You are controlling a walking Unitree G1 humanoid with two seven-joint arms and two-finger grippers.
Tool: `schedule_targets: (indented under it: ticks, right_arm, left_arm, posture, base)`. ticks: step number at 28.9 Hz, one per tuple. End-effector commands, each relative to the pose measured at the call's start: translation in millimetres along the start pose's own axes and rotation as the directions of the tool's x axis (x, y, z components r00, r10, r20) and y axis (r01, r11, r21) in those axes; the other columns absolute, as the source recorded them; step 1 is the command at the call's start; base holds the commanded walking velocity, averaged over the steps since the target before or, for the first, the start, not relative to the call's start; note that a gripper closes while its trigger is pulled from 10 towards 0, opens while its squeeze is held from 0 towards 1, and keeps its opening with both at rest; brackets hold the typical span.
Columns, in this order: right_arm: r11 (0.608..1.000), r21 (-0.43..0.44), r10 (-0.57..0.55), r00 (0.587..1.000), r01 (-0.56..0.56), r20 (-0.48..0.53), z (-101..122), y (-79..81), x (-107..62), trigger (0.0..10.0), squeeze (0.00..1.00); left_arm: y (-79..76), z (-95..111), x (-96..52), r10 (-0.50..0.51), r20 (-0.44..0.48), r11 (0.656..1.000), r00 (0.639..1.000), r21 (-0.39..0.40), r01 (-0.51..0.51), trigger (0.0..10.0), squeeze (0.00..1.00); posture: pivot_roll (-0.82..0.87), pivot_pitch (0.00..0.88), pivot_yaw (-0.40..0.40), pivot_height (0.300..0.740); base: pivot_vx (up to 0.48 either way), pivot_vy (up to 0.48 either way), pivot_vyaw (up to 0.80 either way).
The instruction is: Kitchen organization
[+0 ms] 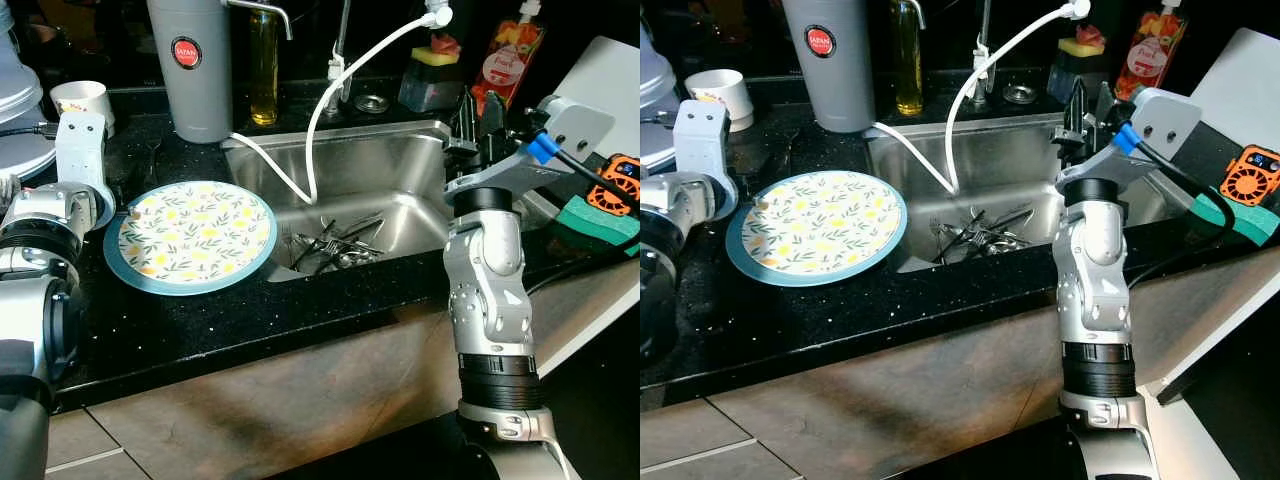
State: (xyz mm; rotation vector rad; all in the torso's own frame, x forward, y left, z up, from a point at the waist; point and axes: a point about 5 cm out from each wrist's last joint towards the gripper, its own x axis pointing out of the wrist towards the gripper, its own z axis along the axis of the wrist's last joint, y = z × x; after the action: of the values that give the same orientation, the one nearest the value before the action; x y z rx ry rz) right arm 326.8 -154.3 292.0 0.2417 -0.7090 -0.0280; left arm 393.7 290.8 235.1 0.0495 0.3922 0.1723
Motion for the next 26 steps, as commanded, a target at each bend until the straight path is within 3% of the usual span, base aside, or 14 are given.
schedule_targets:
  ticks: [1,3,7,13,15,17,18,19,20,21,23,24,25,26]
  right_arm:
    - [1.0,-0.002,-0.012,1.0,0.012,0.016,3.8,-2.7,-2.4,10.0,0.0]
    - [1.0,-0.002,-0.013,1.0,0.013,0.015,3.9,-3.2,-2.5,10.0,0.0]
    - [1.0,0.001,-0.009,1.0,0.009,0.012,3.3,-2.6,-1.6,10.0,0.0]
    - [1.0,0.004,-0.003,1.0,0.003,0.01,2.8,-1.7,-0.4,10.0,0.0]
    - [1.0,0.004,-0.001,1.0,0.001,0.01,3.0,-1.6,0.2,10.0,0.0]
    - [1.0,0.004,-0.001,1.0,0.001,0.011,3.3,-1.6,0.5,10.0,0.0]
    - [1.0,0.004,-0.001,1.0,0.001,0.011,3.3,-1.6,0.5,10.0,0.0]
    - [1.0,0.003,-0.001,1.0,0.0,0.011,3.5,-1.9,0.7,10.0,0.0]
    - [1.0,0.003,-0.001,1.0,0.0,0.011,3.5,-1.9,0.7,10.0,0.0]
    - [1.0,0.002,0.0,1.0,0.0,0.011,3.7,-2.3,0.9,10.0,0.0]
    - [1.0,0.001,0.001,1.0,-0.001,0.011,3.9,-2.7,1.3,10.0,0.0]
    - [1.0,0.002,0.002,1.0,-0.002,0.01,3.8,-2.7,1.7,10.0,0.0]
    - [1.0,0.002,0.002,1.0,-0.002,0.01,3.8,-2.7,1.7,10.0,0.0]
    - [1.0,0.004,0.005,1.0,-0.005,0.011,3.8,-1.8,2.6,10.0,0.0]
  left_arm:
    - [-2.6,-18.7,3.4,-0.017,-0.068,0.999,0.998,-0.03,0.015,3.8,0.0]
    - [3.3,-25.6,3.2,0.005,-0.085,0.998,0.996,-0.058,-0.01,0.0,0.0]
    - [15.3,-36.5,2.1,0.053,-0.111,0.996,0.992,-0.071,-0.061,0.0,0.0]
    - [27.0,-36.4,-0.3,0.12,-0.1,0.99,0.988,-0.059,-0.126,0.0,0.0]
    - [29.1,-22.0,-1.8,0.139,-0.023,0.988,0.99,-0.063,-0.141,0.0,0.0]
    - [27.7,10.2,-6.2,0.145,0.161,0.988,0.976,-0.079,-0.133,0.0,0.0]
    - [27.7,10.2,-6.2,0.145,0.161,0.988,0.976,-0.079,-0.133,0.0,0.0]
    - [26.4,34.3,-12.1,0.141,0.283,0.986,0.949,-0.13,-0.107,10.0,0.0]
    - [26.4,34.3,-12.1,0.141,0.283,0.986,0.949,-0.13,-0.107,10.0,0.0]
    - [19.1,63.3,-20.7,0.094,0.405,0.981,0.909,-0.191,-0.016,10.0,0.0]
    - [2.4,96.4,-32.0,-0.006,0.527,0.965,0.85,-0.22,0.144,10.0,0.0]
    - [-10.1,104.2,-33.7,-0.075,0.545,0.955,0.835,-0.2,0.217,10.0,0.0]
    - [-10.1,104.2,-33.7,-0.075,0.545,0.955,0.835,-0.2,0.217,10.0,0.0]
    - [-31.2,110.6,-34.1,-0.175,0.55,0.934,0.817,-0.169,0.314,10.0,0.0]
  posture:
    - [0.17,0.049,-0.016,0.74]
    - [0.18,0.053,-0.019,0.74]
    - [0.18,0.057,-0.029,0.74]
    - [0.18,0.059,-0.036,0.74]
    - [0.18,0.059,-0.038,0.74]
    - [0.18,0.059,-0.038,0.74]
    - [0.18,0.059,-0.038,0.74]
    - [0.17,0.06,-0.041,0.74]
    - [0.17,0.06,-0.041,0.74]
    - [0.17,0.06,-0.044,0.74]
    - [0.18,0.059,-0.048,0.74]
    - [0.18,0.057,-0.05,0.74]
    - [0.18,0.057,-0.05,0.74]
    - [0.18,0.056,-0.049,0.74]
  base:
    - [0.0,0.0,0.0]
    - [0.0,0.0,0.0]
    - [0.0,0.0,0.0]
    - [0.0,0.0,0.0]
    - [0.0,0.0,0.0]
    - [0.0,0.0,0.0]
    - [0.0,0.0,0.0]
    - [0.0,0.0,0.0]
    - [0.0,0.0,0.0]
    - [0.0,0.0,0.0]
    - [0.0,0.0,0.0]
    - [0.0,0.0,0.0]
    - [0.0,0.0,0.0]
    - [0.0,0.0,0.0]
